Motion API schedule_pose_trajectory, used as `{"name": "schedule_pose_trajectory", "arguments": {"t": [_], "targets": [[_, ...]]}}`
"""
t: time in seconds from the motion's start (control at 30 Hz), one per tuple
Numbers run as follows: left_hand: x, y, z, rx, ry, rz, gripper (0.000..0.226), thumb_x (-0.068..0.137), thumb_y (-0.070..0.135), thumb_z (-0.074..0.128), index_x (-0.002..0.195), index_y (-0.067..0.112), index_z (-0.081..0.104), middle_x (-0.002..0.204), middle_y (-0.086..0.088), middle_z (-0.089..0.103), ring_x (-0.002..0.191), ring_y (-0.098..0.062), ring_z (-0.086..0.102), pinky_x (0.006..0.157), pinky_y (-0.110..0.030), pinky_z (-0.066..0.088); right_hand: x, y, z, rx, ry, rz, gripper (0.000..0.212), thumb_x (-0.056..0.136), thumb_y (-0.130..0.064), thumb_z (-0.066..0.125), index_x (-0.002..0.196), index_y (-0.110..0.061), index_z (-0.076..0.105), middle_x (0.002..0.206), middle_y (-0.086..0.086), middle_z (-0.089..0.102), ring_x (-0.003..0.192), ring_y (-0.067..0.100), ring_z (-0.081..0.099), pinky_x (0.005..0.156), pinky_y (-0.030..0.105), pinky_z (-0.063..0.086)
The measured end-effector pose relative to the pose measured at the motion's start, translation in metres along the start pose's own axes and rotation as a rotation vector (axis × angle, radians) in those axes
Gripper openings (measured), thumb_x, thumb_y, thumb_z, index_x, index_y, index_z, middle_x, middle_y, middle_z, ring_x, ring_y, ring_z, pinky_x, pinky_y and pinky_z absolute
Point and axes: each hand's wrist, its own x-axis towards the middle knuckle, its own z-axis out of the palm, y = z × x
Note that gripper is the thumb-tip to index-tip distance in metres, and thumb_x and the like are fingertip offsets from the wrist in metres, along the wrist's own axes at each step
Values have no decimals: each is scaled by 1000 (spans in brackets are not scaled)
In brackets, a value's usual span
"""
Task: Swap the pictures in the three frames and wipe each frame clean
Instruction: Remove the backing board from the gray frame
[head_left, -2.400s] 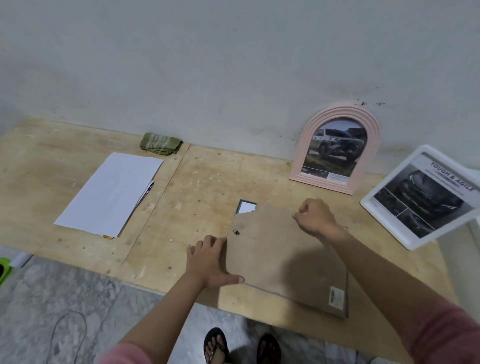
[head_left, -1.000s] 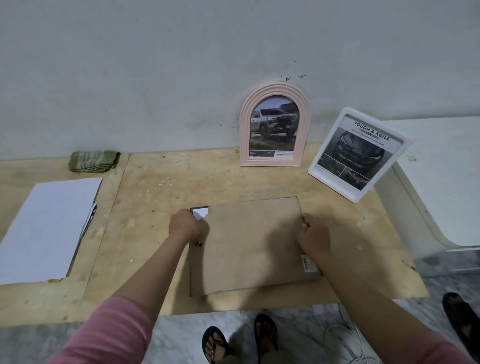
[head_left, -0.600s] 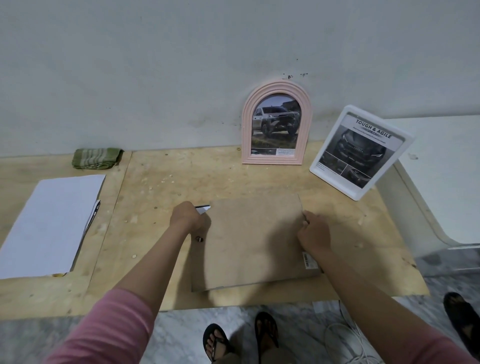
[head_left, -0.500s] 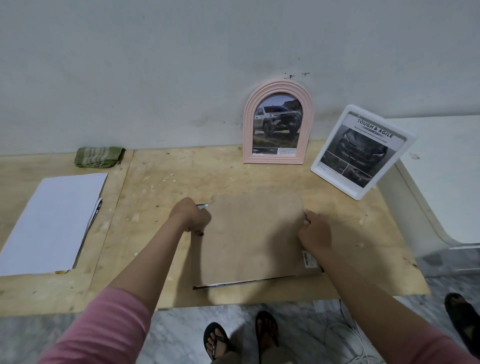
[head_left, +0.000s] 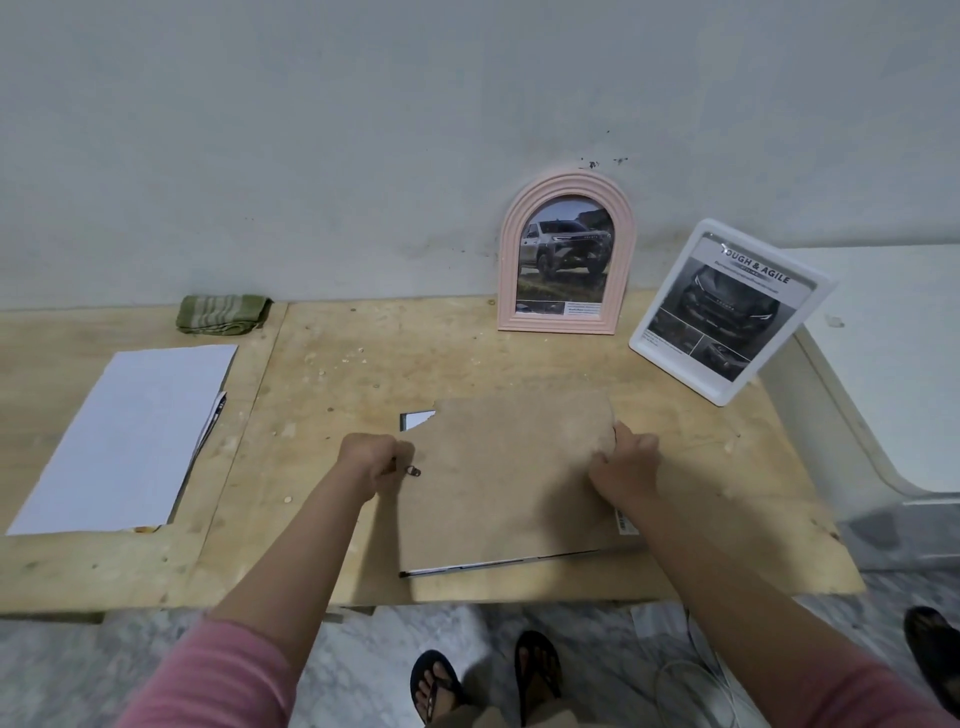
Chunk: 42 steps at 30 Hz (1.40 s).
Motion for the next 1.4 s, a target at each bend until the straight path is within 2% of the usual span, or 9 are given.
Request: {"name": "schedule_pose_trajectory", "arguments": {"t": [0.03, 0.17, 0.33, 0.47, 0.67, 0.93, 1.07, 1.23, 1.4], "targets": [[-5, -3, 1, -3, -35, 1, 24, 69, -17, 56, 63, 6, 48, 47, -7, 51, 34, -16, 44, 49, -21, 34, -2, -1, 2, -19, 15, 2, 46, 84, -18, 57, 128, -8, 49, 115, 21, 39, 107, 37, 42, 93, 33, 36], [-8, -13, 10, 61, -23, 45, 27, 76, -1, 61, 95, 16, 53, 80, -14, 61, 57, -20, 51, 53, -24, 33, -6, -5, 3, -116, 47, 9, 41, 87, -22, 56, 126, -9, 52, 117, 18, 40, 104, 38, 41, 91, 38, 38], [-19, -16, 14, 408, 72, 207, 26, 88, 14, 51, 112, 17, 40, 75, -4, 53, 72, -22, 50, 54, -30, 34, -7, 0, -6, -182, 70, -17, 33, 82, -12, 56, 111, 2, 60, 111, 23, 49, 100, 42, 46, 84, 40, 42], [-17, -21, 12, 449, 15, 107, 40, 86, 11, 50, 121, 21, 34, 89, -12, 56, 78, -29, 52, 54, -29, 38, -16, 12, -8, -170, 61, -79, 32, 76, -4, 55, 105, 8, 62, 103, 24, 48, 93, 42, 49, 78, 39, 44], [-12, -12, 10, 381, -69, 66, 37, 84, 7, 50, 111, 22, 30, 88, -16, 52, 70, -26, 44, 53, -30, 35, -16, 17, -12, -132, 33, -93, 32, 76, -3, 55, 104, 9, 62, 100, 24, 51, 87, 44, 53, 80, 42, 47], [-5, 12, 6, 229, -52, 109, 31, 84, 4, 52, 80, 24, 28, 87, -10, 44, 73, -23, 40, 59, -28, 27, -5, 3, -12, -15, -25, -57, 36, 83, -7, 55, 117, 4, 58, 112, 24, 49, 102, 41, 53, 92, 36, 40], [-6, 18, -1, 249, -28, 143, 30, 89, -4, 42, 82, 22, 28, 70, -8, 41, 37, -16, 40, 41, -19, 22, -1, -7, -8, -38, -73, -70, 39, 84, -10, 57, 121, 2, 56, 115, 22, 47, 103, 39, 52, 94, 33, 39], [-6, 8, -12, 214, -73, 77, 23, 91, 5, 45, 90, 26, 36, 79, -7, 56, 64, -20, 50, 61, -25, 39, 4, -10, -10, -21, -85, -9, 35, 84, -16, 58, 113, 4, 57, 112, 23, 47, 101, 40, 53, 92, 32, 40], [-13, 0, -12, 116, -45, 95, 30, 85, 0, 52, 92, 26, 40, 70, -7, 59, 50, -18, 50, 52, -24, 34, 7, -21, -18, 52, -77, 66, 25, 83, -18, 54, 104, -5, 55, 111, 17, 49, 103, 37, 51, 88, 39, 46]]}}
